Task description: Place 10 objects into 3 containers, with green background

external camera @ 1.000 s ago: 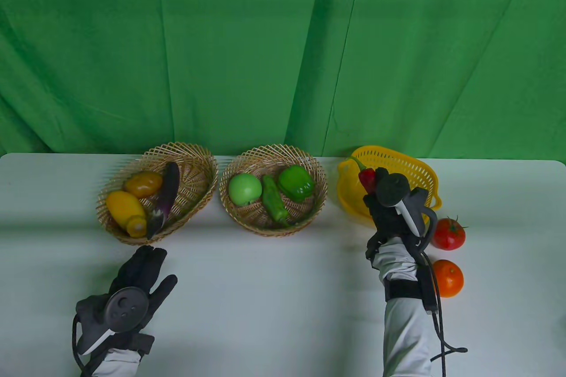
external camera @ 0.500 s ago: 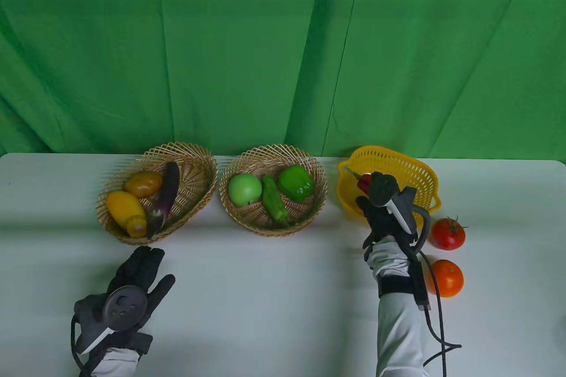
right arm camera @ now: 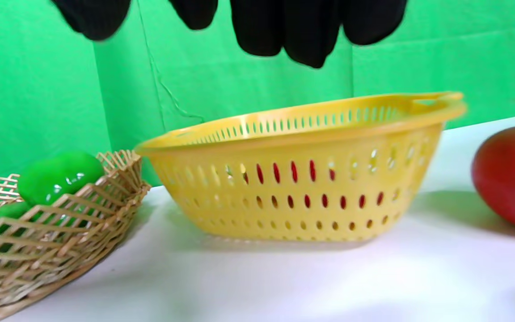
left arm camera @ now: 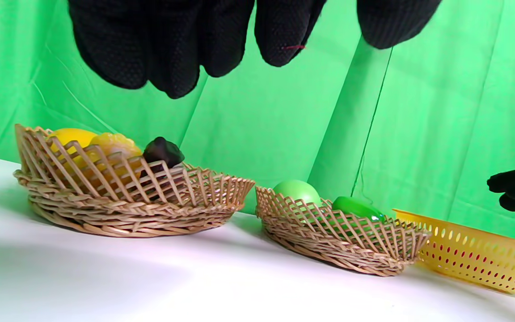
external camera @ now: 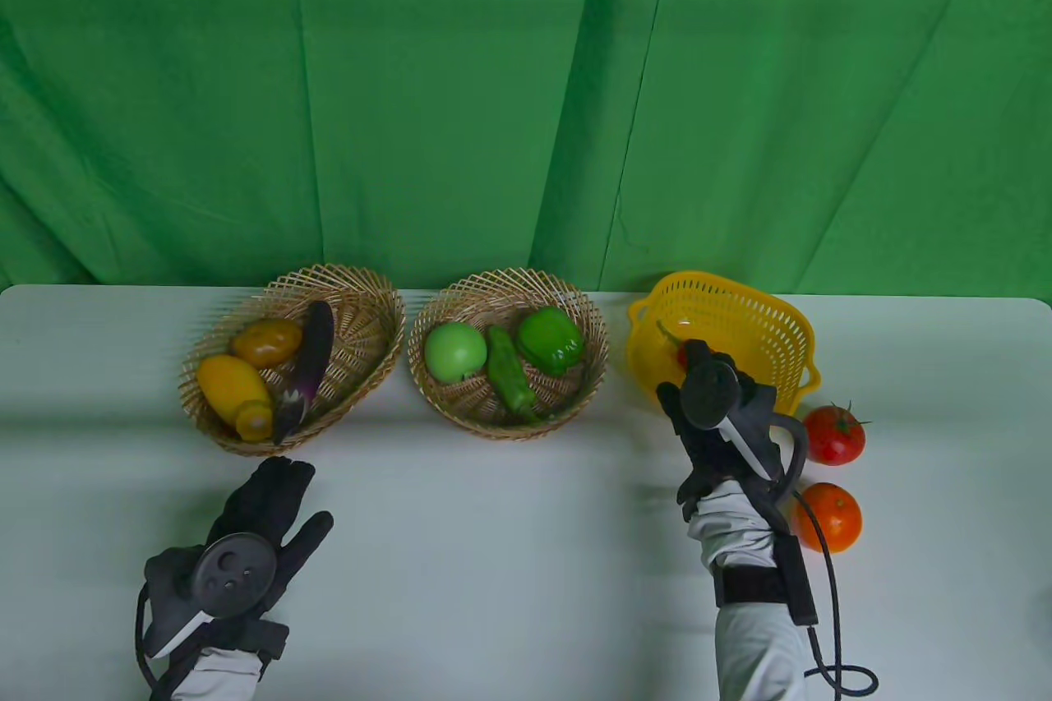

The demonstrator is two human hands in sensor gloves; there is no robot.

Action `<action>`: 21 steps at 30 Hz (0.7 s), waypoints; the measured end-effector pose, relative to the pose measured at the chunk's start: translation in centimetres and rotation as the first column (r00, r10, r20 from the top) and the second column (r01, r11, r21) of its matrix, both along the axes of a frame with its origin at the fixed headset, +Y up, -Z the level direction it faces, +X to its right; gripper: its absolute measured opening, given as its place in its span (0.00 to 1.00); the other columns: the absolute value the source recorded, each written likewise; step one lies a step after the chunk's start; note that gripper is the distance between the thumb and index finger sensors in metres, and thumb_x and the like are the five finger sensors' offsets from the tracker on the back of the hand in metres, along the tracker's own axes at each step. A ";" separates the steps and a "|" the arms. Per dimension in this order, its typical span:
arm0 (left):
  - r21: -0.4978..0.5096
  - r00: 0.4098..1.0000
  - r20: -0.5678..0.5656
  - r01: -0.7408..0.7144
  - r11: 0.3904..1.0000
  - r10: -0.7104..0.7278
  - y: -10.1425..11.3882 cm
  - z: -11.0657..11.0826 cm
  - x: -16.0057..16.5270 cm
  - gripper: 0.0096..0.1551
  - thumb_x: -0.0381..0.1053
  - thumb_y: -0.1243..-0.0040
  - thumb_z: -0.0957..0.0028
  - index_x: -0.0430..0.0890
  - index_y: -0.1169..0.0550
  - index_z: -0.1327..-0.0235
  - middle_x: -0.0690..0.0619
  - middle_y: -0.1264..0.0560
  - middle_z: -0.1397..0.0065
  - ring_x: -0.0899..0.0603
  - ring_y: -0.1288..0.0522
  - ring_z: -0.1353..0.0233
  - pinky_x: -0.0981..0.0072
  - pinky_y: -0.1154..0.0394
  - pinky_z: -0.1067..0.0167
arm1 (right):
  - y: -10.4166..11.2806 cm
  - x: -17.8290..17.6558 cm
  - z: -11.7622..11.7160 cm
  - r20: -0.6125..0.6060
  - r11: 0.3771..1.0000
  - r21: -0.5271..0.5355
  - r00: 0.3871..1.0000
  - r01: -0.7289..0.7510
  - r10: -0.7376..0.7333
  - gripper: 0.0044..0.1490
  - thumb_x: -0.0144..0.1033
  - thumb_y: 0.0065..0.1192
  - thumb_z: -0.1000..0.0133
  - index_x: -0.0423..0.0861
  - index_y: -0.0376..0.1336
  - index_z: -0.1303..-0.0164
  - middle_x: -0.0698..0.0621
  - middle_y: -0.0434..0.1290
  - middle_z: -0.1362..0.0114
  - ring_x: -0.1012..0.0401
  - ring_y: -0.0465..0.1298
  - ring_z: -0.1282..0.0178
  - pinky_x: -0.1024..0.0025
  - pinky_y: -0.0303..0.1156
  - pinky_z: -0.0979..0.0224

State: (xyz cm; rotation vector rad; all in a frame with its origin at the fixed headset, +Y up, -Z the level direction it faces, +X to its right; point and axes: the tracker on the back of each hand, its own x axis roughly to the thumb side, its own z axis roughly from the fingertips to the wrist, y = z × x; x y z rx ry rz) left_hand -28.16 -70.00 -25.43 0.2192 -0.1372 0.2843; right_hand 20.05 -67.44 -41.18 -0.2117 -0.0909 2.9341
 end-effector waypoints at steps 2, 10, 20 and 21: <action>0.002 1.000 0.007 -0.002 1.000 0.002 0.0 0.0 0.1 0.41 0.69 0.53 0.41 0.51 0.35 0.16 0.38 0.34 0.16 0.31 0.27 0.22 0.39 0.27 0.35 | -0.2 0.3 0.9 -0.001 1.000 -0.002 1.000 -0.004 0.004 0.46 0.59 0.49 0.38 0.53 0.43 0.12 0.39 0.53 0.11 0.37 0.58 0.16 0.35 0.53 0.17; 0.010 0.999 0.034 -0.003 1.000 0.003 0.0 0.0 0.6 0.41 0.69 0.53 0.41 0.51 0.35 0.16 0.38 0.34 0.16 0.31 0.27 0.22 0.39 0.27 0.35 | -1.6 1.9 4.3 0.025 0.997 -0.019 0.997 -0.068 0.069 0.47 0.60 0.49 0.38 0.53 0.43 0.12 0.38 0.51 0.10 0.37 0.55 0.15 0.33 0.51 0.17; 0.035 0.998 0.066 -0.006 0.999 0.004 0.3 0.4 1.4 0.41 0.69 0.53 0.41 0.51 0.35 0.16 0.39 0.34 0.16 0.31 0.27 0.22 0.39 0.27 0.34 | -1.6 6.2 7.7 0.147 0.997 -0.015 0.986 -0.073 0.075 0.48 0.60 0.49 0.38 0.53 0.41 0.11 0.37 0.46 0.09 0.35 0.50 0.14 0.32 0.48 0.16; 0.038 0.998 0.069 -0.005 0.999 0.002 0.4 0.4 1.5 0.41 0.69 0.53 0.41 0.51 0.35 0.16 0.39 0.34 0.16 0.32 0.27 0.22 0.39 0.27 0.34 | -1.7 6.6 8.1 0.162 0.997 -0.017 0.984 -0.073 0.075 0.48 0.60 0.49 0.38 0.53 0.41 0.11 0.37 0.46 0.09 0.35 0.50 0.14 0.32 0.48 0.16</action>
